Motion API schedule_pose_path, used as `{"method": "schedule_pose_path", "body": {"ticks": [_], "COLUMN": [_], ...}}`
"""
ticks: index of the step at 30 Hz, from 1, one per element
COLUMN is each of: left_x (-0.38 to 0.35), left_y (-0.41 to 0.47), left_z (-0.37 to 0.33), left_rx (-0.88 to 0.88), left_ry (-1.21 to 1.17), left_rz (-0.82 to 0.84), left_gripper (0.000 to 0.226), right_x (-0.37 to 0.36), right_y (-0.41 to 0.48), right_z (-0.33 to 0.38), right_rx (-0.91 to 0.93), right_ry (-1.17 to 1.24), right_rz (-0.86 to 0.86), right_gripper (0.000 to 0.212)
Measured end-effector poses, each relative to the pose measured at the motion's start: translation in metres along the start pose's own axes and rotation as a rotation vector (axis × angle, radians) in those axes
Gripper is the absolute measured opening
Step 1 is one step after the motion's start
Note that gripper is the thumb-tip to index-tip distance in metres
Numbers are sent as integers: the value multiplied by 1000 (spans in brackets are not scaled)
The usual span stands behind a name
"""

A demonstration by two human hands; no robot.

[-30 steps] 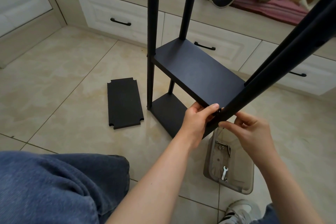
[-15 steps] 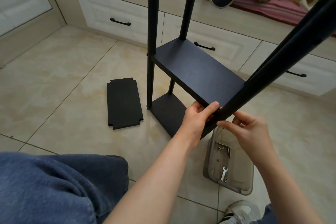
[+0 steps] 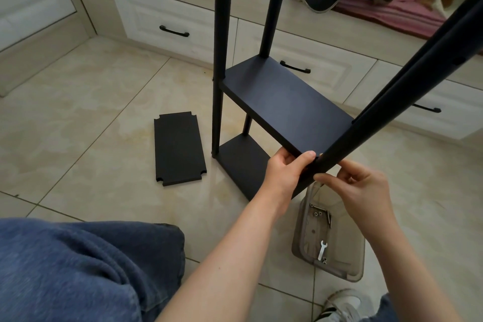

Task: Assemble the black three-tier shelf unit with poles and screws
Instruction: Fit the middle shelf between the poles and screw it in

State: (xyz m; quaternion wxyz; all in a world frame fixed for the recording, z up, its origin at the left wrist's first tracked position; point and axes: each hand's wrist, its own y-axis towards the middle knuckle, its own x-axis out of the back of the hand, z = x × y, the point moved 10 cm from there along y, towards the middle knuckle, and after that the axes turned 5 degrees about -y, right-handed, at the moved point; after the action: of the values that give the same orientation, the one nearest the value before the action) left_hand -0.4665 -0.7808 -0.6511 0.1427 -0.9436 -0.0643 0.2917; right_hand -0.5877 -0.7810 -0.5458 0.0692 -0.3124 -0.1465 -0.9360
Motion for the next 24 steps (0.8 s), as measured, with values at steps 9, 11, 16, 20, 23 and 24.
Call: {"method": "schedule_pose_path", "body": {"ticks": [9,11,16,20,23,24], "left_x": [4,6,8,17,23,16], "left_y": [-1,-1,-2,-9,-30,-36], "left_z": [-4,-6,-11,-33,-62,-70], "left_rx": [12,14,8,-129,-422,-542], "left_ry": [23,54,171,435,731,829], "left_rz": [-25,-44,-89,-200,-404,-379], "left_gripper": [19,24,15,23,55,59], "right_x": [1,-1,-12,-17,-17,-16], "right_y": [3,2,8,14,13,13], "right_z": [-6,-9,-45,-42,-46,-47], "right_rx": [1,-6,-295,-323,-364,-374], "right_ry": [-49,-74,131,298,309,309], "right_rz": [-26,-34,79,145,130,132], "right_gripper": [45,43,75,73,76,77]}}
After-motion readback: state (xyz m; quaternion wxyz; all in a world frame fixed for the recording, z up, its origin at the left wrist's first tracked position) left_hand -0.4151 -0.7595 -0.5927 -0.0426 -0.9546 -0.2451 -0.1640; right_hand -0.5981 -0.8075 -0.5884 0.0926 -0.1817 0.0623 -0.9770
